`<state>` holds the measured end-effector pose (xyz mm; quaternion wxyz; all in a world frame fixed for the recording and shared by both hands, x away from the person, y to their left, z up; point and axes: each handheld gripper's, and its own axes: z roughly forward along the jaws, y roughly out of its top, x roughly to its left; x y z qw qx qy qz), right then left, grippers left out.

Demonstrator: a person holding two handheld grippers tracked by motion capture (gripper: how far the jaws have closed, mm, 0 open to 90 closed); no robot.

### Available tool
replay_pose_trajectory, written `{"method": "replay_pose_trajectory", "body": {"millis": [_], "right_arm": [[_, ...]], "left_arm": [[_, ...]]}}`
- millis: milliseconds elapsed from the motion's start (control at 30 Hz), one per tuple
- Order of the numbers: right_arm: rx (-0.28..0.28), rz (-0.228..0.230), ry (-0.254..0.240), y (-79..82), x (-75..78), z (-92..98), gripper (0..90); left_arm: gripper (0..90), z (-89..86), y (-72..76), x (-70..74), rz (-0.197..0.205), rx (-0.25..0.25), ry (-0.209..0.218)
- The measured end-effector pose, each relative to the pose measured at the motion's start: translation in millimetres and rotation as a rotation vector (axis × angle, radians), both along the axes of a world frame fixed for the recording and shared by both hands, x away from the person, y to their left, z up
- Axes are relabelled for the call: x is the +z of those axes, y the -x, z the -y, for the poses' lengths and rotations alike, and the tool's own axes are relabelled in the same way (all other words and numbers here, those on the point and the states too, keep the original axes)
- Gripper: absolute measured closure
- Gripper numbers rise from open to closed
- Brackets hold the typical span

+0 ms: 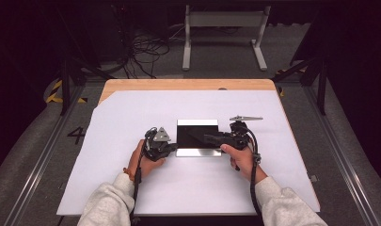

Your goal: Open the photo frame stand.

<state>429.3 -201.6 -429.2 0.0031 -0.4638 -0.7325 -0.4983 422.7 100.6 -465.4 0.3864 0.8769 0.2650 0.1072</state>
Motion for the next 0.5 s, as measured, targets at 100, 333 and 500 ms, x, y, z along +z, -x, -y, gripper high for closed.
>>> {"method": "replay_pose_trajectory", "body": {"millis": [100,333,500], "right_arm": [[0.011,-0.003,0.006,0.4,-0.9,0.6,44.7],[0.037,0.013,0.026,1.1,-2.8,1.7,47.0],[0.050,0.039,0.034,3.7,-2.1,1.9,48.4]], "left_arm": [[89.8,-0.1,-0.1,0.1,0.000,0.001,0.000],[77.4,-5.0,-1.4,1.0,-0.016,0.015,0.047],[63.5,-8.8,-2.8,2.4,-0.027,0.029,0.076]]}}
